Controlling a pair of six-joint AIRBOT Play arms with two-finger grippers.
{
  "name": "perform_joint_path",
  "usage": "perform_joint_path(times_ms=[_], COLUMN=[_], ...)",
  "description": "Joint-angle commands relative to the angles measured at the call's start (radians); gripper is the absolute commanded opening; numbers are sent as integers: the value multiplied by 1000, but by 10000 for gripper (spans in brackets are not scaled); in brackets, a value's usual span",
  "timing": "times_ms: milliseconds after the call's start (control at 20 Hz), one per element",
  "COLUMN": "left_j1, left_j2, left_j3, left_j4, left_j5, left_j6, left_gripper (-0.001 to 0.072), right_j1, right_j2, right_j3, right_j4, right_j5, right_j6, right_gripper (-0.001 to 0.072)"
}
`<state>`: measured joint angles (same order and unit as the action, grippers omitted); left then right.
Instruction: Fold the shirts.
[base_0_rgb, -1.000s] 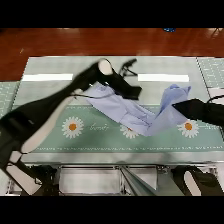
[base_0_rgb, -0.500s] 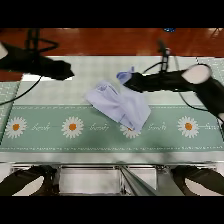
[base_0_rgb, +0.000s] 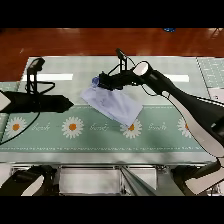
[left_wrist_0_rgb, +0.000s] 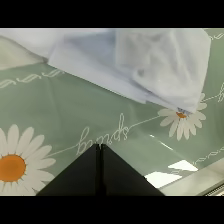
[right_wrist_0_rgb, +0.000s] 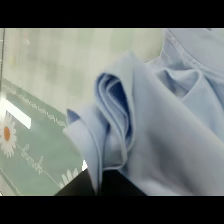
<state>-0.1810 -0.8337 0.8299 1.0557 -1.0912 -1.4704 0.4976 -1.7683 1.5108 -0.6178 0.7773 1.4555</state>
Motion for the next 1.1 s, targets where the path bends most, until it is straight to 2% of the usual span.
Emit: perform_joint_path(times_ms=[0, 50, 100, 250, 400, 500, 600, 700, 750, 800, 900, 1050], left_j1=[-6, -6, -6, 24, 149, 249, 317, 329, 317, 300, 254, 183], left_j2=[-2, -12, -26, -39, -32, -17, 17, 48, 56, 59, 56, 54], left_j3=[-106, -119, -122, -104, -9, 60, 82, 74, 66, 55, 22, -45], left_j4=[-58, -63, -62, -61, -61, -62, -62, -62, -62, -62, -62, -63], left_j5=[110, 123, 124, 156, 90, 48, 43, 37, 33, 33, 40, 70], left_j6=[1, 1, 1, 19, 20, 20, 19, 20, 19, 19, 19, 18], left_gripper=[23, 24, 24, 24, 24, 24, 23, 24, 24, 24, 23, 23], right_j1=[11, 10, 10, -45, -212, -344, -420, -433, -430, -425, -414, -343], right_j2=[-80, -84, -82, -53, 61, 202, 387, 594, 686, 768, 850, 808], right_j3=[65, 66, 66, 66, 66, 62, -32, -274, -420, -578, -822, -981], right_j4=[81, 119, 134, 138, 114, -55, -373, -646, -692, -680, -529, -356], right_j5=[-61, -55, -32, 95, 343, 492, 522, 400, 303, 179, -14, -142], right_j6=[-2, -44, -80, -82, -80, -52, 40, 212, 295, 359, 400, 377], right_gripper=[340, 412, 412, 409, 408, 408, 408, 408, 408, 408, 408, 408])
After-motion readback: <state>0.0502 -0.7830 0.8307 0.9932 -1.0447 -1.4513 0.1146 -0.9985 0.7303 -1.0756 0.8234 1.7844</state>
